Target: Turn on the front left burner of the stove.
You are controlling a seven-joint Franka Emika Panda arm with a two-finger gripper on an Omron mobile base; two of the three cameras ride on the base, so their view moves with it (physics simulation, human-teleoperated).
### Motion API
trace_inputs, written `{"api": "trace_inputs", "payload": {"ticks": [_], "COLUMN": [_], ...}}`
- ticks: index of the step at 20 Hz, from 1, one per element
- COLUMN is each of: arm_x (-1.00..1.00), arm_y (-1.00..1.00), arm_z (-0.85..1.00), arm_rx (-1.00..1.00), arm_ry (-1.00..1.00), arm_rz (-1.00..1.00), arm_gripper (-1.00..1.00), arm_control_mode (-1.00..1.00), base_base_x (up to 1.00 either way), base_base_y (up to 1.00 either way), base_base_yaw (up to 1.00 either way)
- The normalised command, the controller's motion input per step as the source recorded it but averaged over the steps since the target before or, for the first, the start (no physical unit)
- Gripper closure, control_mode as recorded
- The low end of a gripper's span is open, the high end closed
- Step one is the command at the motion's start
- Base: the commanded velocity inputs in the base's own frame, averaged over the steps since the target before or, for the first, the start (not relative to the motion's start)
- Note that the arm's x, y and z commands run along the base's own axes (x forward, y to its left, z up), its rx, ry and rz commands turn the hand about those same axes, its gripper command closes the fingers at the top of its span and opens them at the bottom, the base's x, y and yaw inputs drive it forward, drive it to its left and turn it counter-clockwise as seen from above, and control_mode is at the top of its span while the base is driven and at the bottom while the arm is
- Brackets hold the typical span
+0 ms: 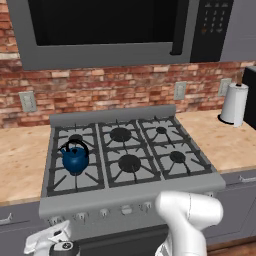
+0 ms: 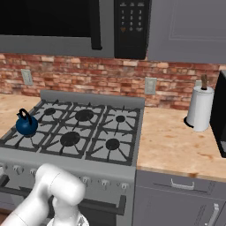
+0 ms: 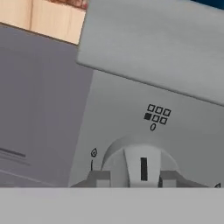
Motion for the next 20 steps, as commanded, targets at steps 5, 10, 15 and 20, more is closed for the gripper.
{"api": "trace_inputs", "payload": {"ticks": [5, 10, 15, 20], "arm_x": [0.00, 0.00, 0.00, 0.00], "arm_y": [0.05, 0.10, 0.08, 0.03], "arm_z": [-0.20, -0.36, -0.32, -0.30], "arm_rx": [-0.53, -0.61, -0.72, -0.68], "arm_ry": [0.25, 0.04, 0.01, 0.02], "arm_rz": [0.15, 0.10, 0.05, 0.17], "arm_gripper": [1.00, 1.00, 1.00, 1.00], "arm_control_mode": [-1.00, -1.00, -1.00, -1.00], "base_base_x": [0.00, 0.00, 0.00, 0.00], "base_base_y": [0.00, 0.00, 0.00, 0.00], "base_base_yaw": [0.00, 0.00, 0.00, 0.00]}}
